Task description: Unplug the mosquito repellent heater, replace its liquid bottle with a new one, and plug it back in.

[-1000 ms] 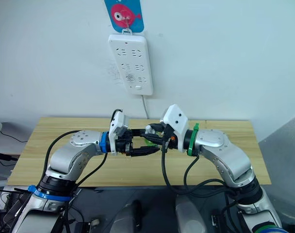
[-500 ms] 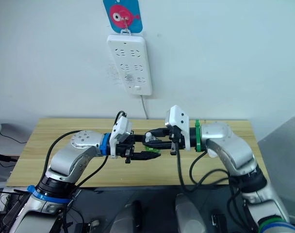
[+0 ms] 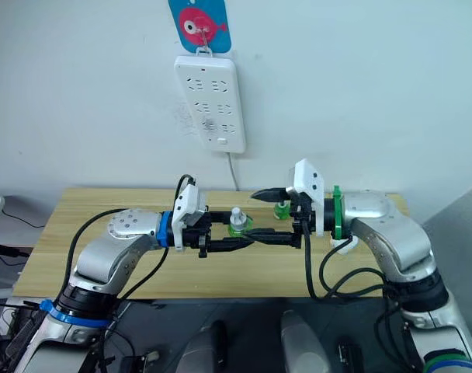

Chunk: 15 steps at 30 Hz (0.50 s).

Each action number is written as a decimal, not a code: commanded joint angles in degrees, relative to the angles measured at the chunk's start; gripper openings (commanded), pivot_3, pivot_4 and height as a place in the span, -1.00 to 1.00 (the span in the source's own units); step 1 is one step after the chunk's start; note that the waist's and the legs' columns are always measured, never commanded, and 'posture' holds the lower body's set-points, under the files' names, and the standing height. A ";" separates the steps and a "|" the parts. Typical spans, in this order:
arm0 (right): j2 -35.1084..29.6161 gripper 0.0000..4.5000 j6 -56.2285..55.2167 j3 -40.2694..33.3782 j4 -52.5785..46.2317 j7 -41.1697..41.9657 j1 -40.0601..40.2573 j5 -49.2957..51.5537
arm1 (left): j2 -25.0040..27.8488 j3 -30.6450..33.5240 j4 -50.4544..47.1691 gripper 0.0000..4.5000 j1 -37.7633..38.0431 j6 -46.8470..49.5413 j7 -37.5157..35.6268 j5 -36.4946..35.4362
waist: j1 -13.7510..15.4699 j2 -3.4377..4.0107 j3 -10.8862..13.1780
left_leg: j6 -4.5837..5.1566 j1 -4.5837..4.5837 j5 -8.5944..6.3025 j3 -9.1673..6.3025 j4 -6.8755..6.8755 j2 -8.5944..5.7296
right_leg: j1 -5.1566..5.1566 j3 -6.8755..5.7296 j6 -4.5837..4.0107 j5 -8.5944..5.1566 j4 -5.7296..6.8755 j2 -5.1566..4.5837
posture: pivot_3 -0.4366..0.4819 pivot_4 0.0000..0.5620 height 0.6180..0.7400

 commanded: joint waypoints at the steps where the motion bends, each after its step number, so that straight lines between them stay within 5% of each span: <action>1: 3.36 0.69 1.64 -0.38 -8.80 -10.52 4.58 -1.90 | -1.07 0.32 -0.14 0.02 -0.32 -2.46 1.11 0.92 | -0.02 0.01 0.00 | 0.00 0.00 0.00 0.00 0.01 0.02 | 0.00 0.00 0.00 0.00 0.00 0.01 | -0.62 -0.23 1.00; 11: 12.77 0.69 2.32 7.65 -9.77 -25.90 9.67 -10.69 | -3.99 -0.48 1.42 0.02 -1.88 -3.60 1.45 1.89 | -0.28 0.01 -0.07 | 0.01 0.03 0.02 0.16 0.07 0.01 | -0.01 0.17 0.03 0.00 0.00 0.02 | -0.64 -0.25 1.00; 15: 13.23 0.28 0.51 7.57 -9.45 -24.98 9.56 -10.69 | -3.81 -0.43 1.29 0.02 -1.69 -3.70 1.00 1.97 | -0.23 0.01 -0.08 | 0.01 0.01 0.02 0.16 0.07 0.00 | -0.01 0.17 0.02 0.01 -0.02 0.01 | -0.63 -0.26 1.00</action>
